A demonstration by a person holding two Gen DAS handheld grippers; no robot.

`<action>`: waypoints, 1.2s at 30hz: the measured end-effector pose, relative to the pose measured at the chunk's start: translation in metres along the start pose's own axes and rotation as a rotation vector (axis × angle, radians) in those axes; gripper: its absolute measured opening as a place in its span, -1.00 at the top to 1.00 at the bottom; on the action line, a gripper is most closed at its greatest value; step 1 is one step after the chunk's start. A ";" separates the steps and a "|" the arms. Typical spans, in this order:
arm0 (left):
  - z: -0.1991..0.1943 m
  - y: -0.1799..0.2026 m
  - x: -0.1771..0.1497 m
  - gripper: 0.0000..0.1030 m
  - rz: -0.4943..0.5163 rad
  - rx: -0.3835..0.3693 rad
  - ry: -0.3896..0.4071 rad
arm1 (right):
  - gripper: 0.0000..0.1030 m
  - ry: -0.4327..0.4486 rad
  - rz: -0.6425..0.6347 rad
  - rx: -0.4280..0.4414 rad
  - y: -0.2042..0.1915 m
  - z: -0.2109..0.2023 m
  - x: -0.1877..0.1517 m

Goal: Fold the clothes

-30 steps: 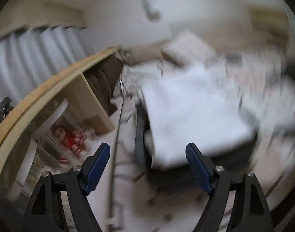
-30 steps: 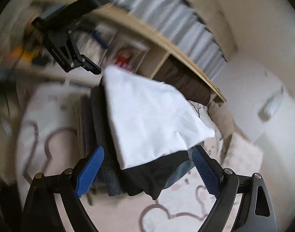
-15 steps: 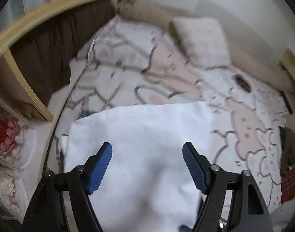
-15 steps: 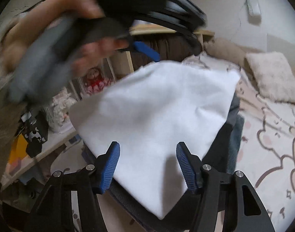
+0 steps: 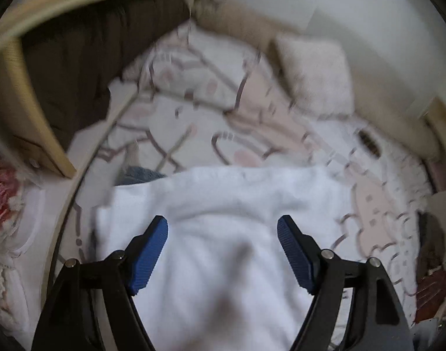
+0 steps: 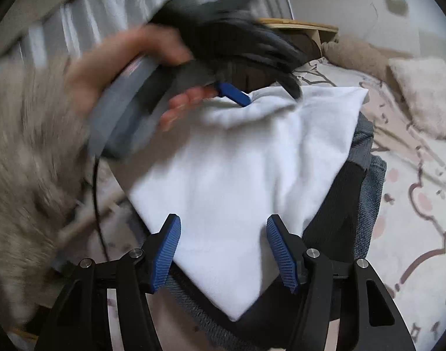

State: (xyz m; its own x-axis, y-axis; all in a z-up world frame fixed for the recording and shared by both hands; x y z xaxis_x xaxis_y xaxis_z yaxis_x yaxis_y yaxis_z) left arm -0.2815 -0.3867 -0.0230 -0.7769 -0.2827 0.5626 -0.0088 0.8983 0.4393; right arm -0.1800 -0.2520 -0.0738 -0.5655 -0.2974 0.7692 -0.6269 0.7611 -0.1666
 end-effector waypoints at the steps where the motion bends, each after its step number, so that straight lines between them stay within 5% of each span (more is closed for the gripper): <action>1: -0.014 0.001 -0.006 -0.51 0.002 -0.010 0.026 | -0.19 0.020 0.031 0.024 0.010 -0.008 0.007; 7: -0.081 -0.002 -0.082 -0.51 0.025 -0.057 0.109 | -0.19 0.070 0.196 0.111 0.074 -0.019 0.068; 14: -0.082 -0.027 -0.128 -0.51 -0.022 -0.117 0.160 | -0.19 -0.034 0.175 0.194 0.070 0.034 0.105; 19: -0.089 -0.028 -0.128 -0.51 -0.041 -0.163 0.193 | -0.19 -0.089 0.165 0.110 0.084 0.068 0.089; 25: -0.114 -0.017 -0.134 -0.57 -0.030 -0.146 0.289 | -0.19 -0.031 0.224 0.024 0.108 0.021 0.085; 32: -0.133 0.026 -0.149 -0.73 0.032 -0.089 0.394 | -0.19 0.000 0.126 0.262 0.041 -0.061 0.031; 36: -0.144 0.051 -0.162 -0.79 0.034 -0.072 0.441 | -0.19 -0.092 -0.005 0.280 0.000 -0.052 -0.019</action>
State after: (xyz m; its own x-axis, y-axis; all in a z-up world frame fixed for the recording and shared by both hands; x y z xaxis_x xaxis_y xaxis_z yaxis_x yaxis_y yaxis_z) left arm -0.0650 -0.3434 0.0092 -0.4331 -0.3839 0.8155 0.0683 0.8882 0.4543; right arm -0.1414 -0.2161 -0.0564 -0.6003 -0.3612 0.7136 -0.7459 0.5748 -0.3366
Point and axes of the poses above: each gripper's, at about its wrist camera, not at the fingertips, and z roughly the way its jaws point, y to its right, x to its top, the point moved 8 cm from there along z, roughly the way its jaws point, and after that the axes turned 15 degrees about -x, right-handed, at the moved point
